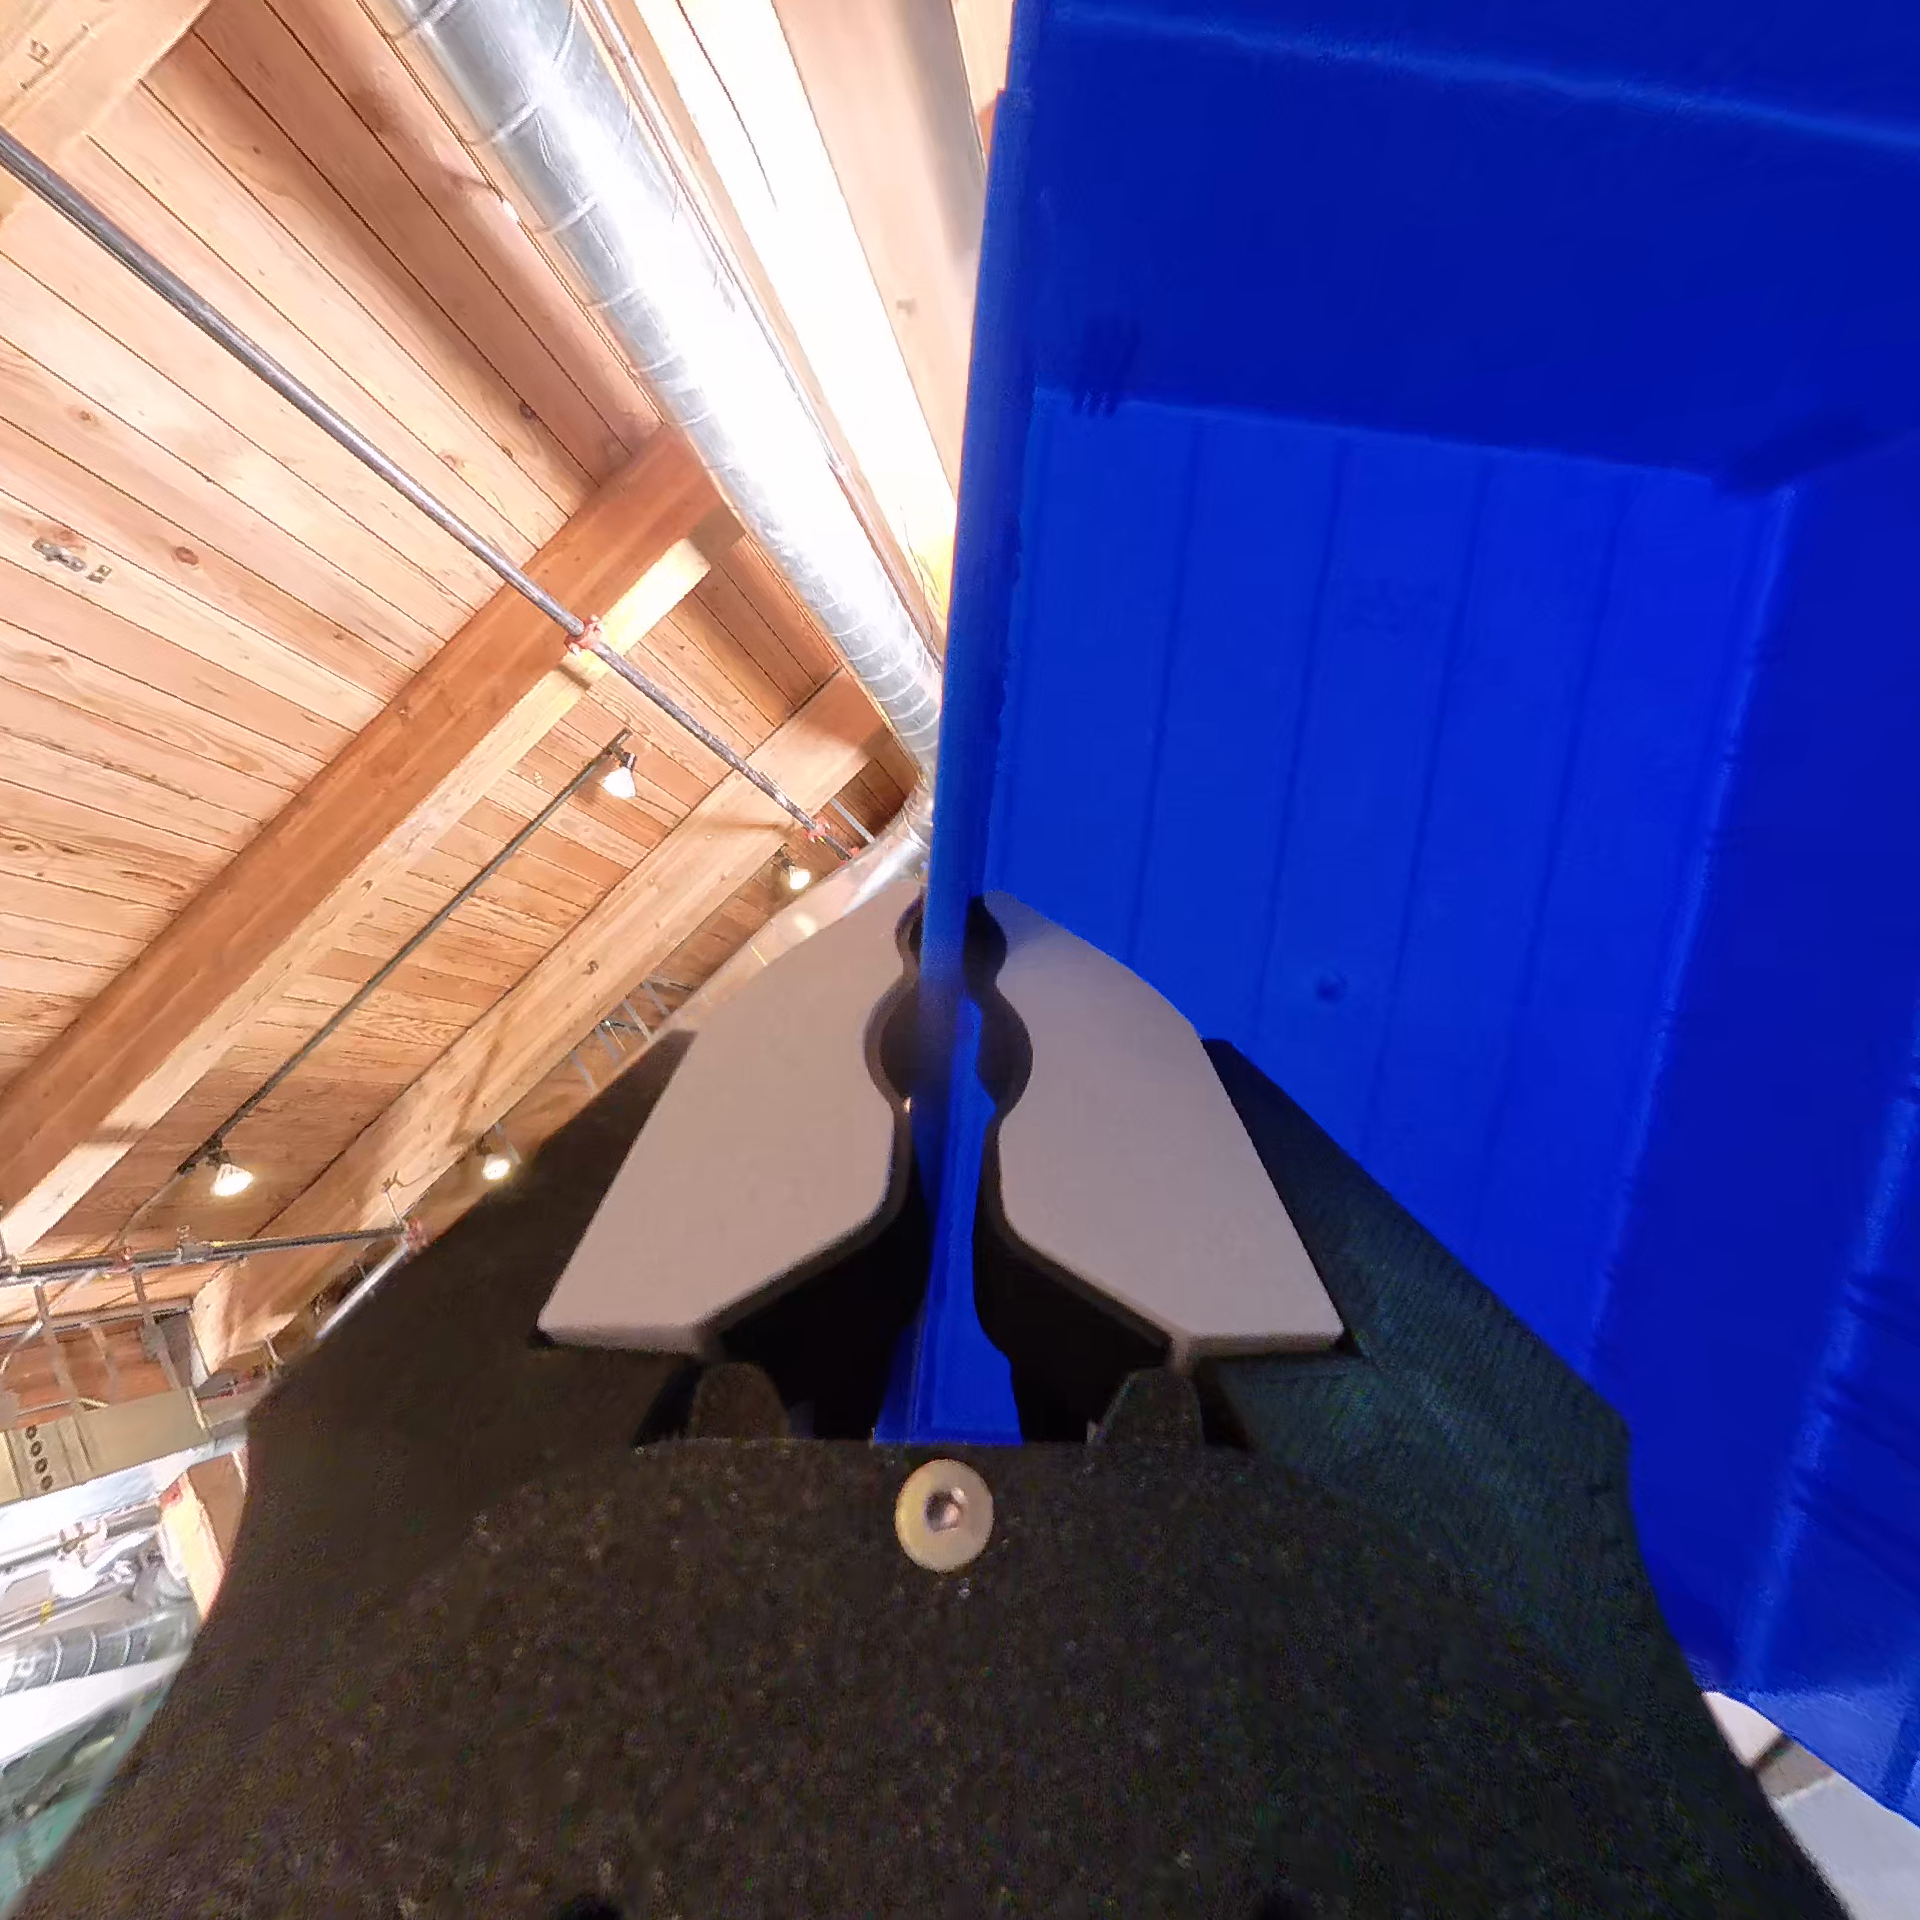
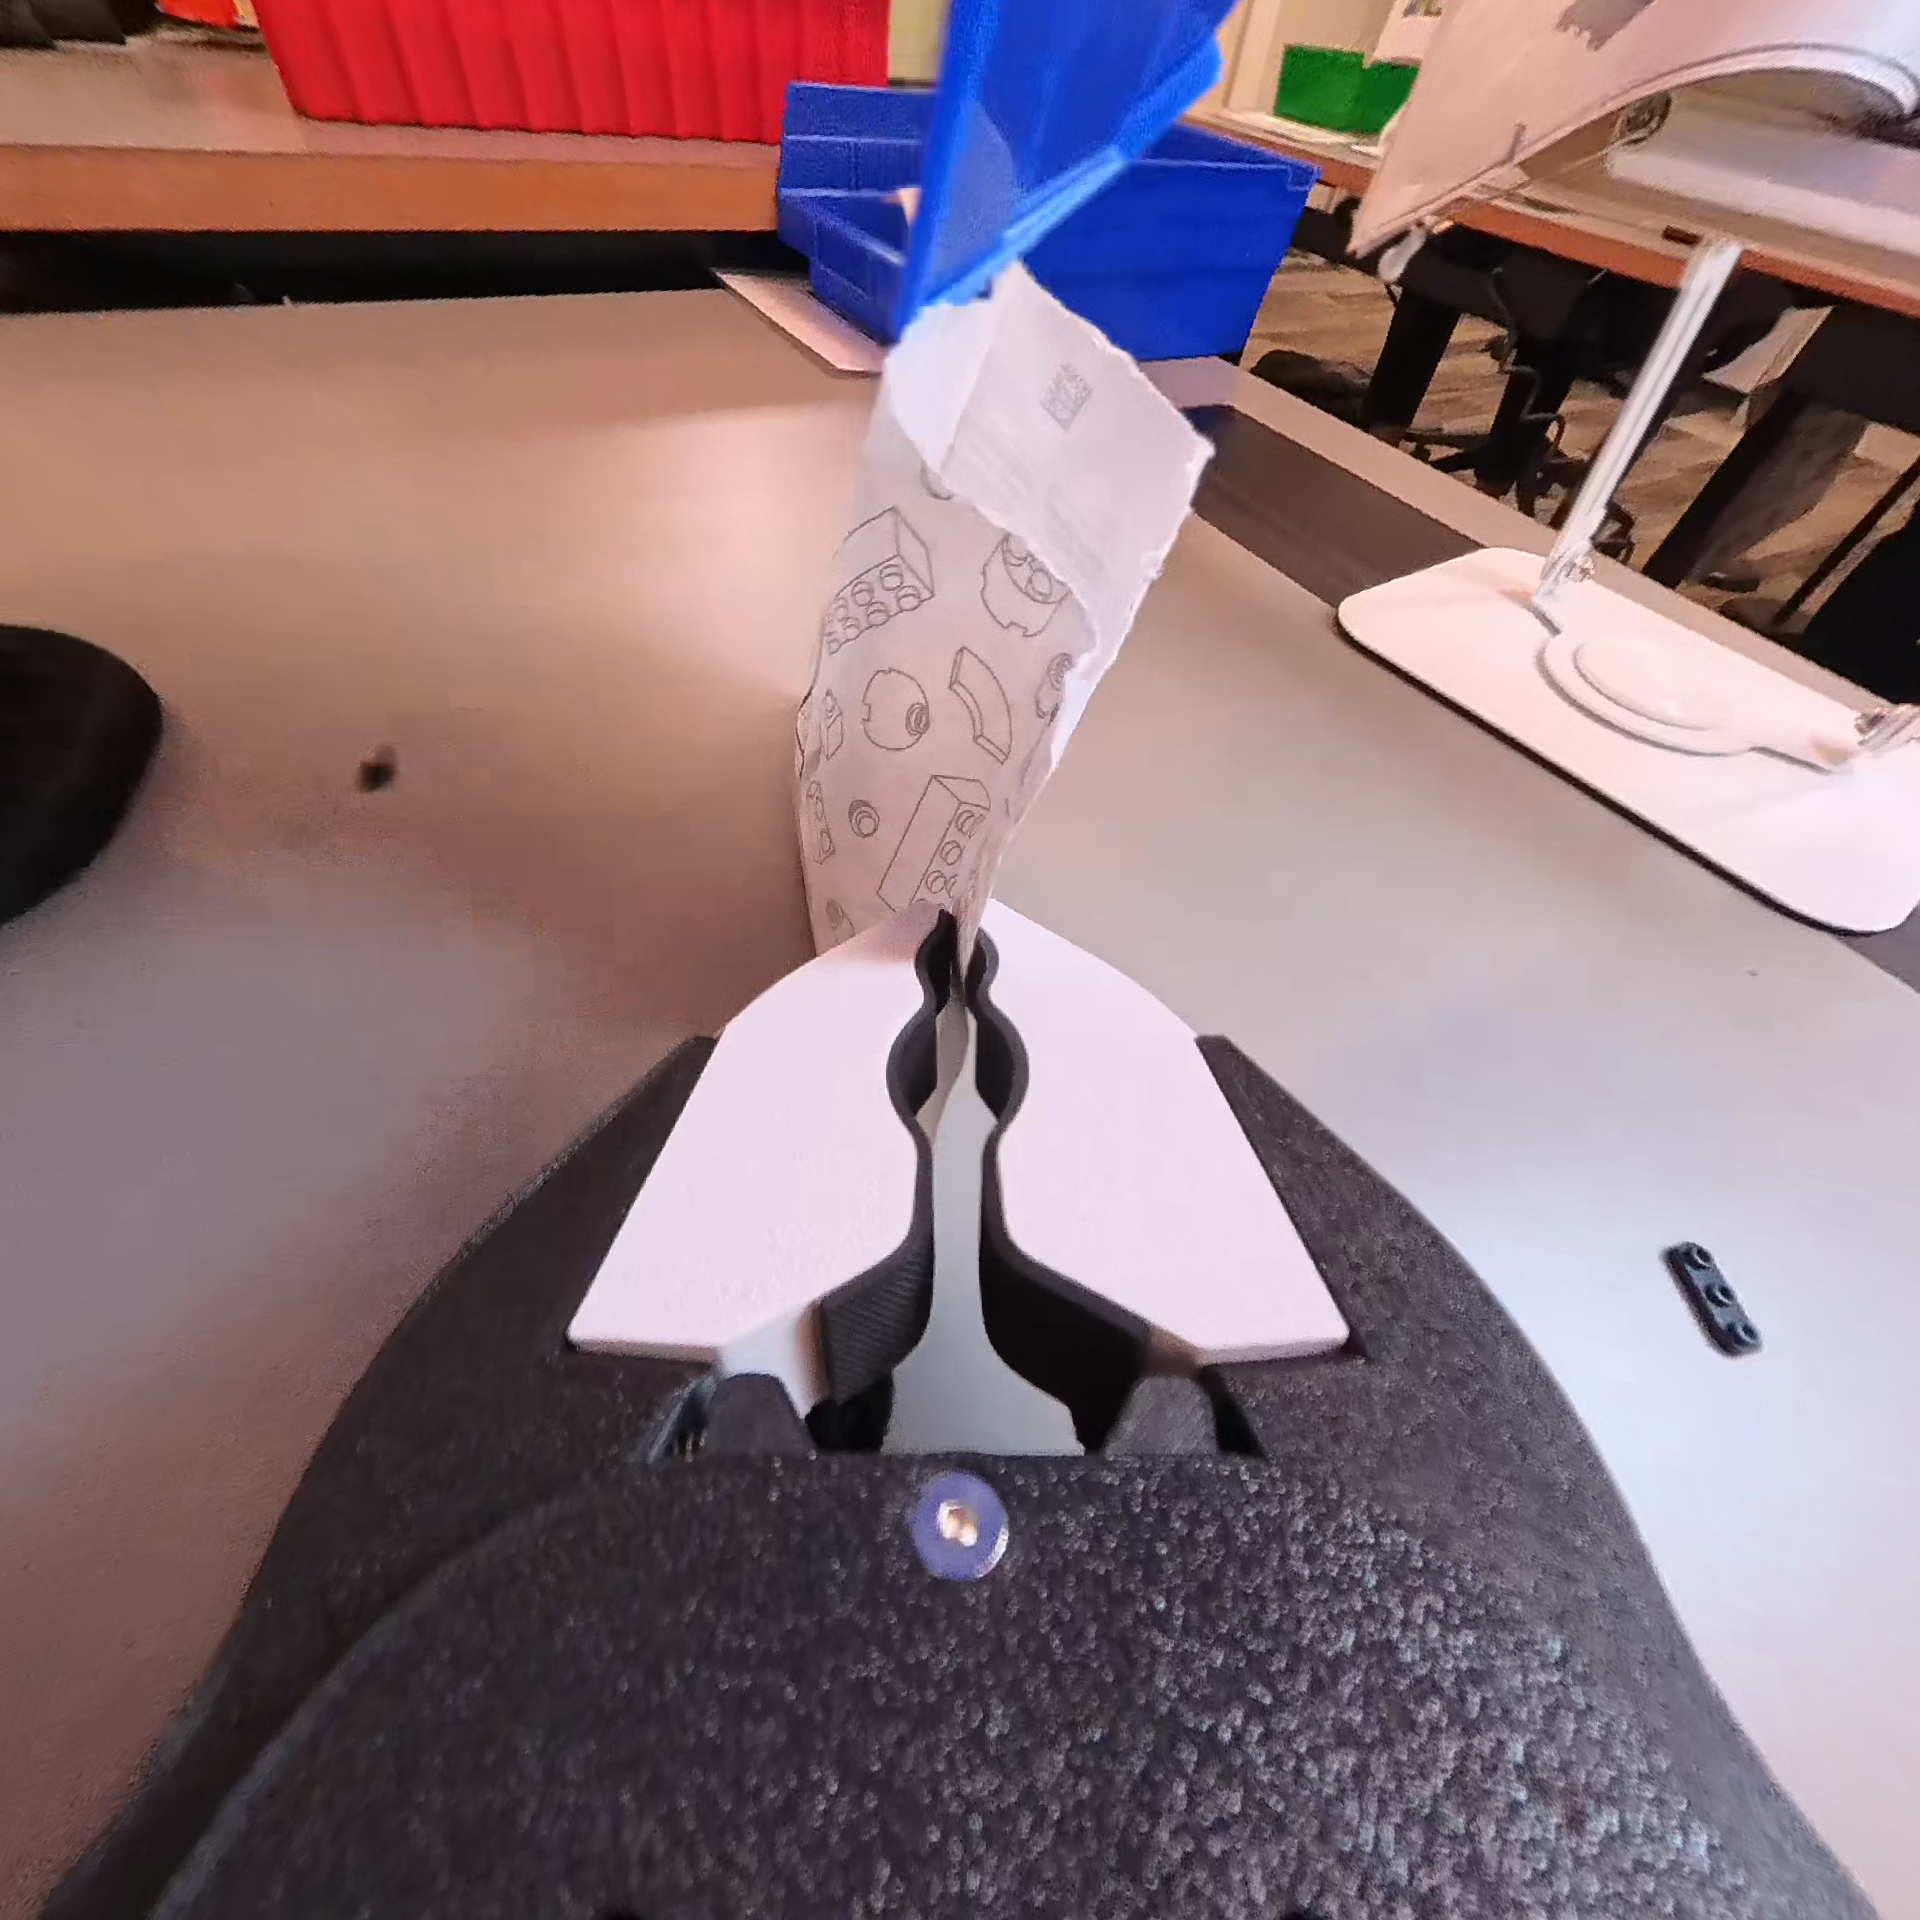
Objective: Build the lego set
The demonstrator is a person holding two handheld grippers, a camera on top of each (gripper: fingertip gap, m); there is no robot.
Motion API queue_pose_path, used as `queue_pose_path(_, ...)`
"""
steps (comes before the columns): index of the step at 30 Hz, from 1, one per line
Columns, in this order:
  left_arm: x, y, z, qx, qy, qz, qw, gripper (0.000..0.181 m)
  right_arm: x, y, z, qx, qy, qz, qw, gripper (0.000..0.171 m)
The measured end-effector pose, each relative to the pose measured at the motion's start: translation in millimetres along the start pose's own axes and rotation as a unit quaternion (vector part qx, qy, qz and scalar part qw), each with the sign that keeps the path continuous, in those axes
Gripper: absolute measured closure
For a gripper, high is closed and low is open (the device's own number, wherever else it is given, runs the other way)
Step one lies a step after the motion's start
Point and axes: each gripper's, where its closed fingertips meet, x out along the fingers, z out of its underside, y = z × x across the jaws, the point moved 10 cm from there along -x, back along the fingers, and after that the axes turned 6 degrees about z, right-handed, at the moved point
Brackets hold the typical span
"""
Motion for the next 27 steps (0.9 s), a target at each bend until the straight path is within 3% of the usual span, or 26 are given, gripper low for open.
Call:
queue_pose_path(8, 23, -34, 43, -0.067, -0.116, 0.014, 0.991, 0.178, -4, -1, 0, -0.021, -0.002, 0.002, 1.000, 0.170)
queue_pose_path(17, 9, -106, 113, -0.179, -0.296, 0.024, 0.938, 0.177, -7, -4, 0, -0.050, -0.002, 0.008, 0.999, 0.171)
queue_pose_path(23, -20, -148, 186, -0.288, -0.496, 0.119, 0.810, 0.177, -12, 1, 0, -0.087, -0.007, -0.003, 0.996, 0.171)
queue_pose_path(27, -64, -157, 257, -0.367, -0.607, 0.139, 0.691, 0.177, -17, 6, 2, -0.117, -0.014, -0.026, 0.993, 0.170)
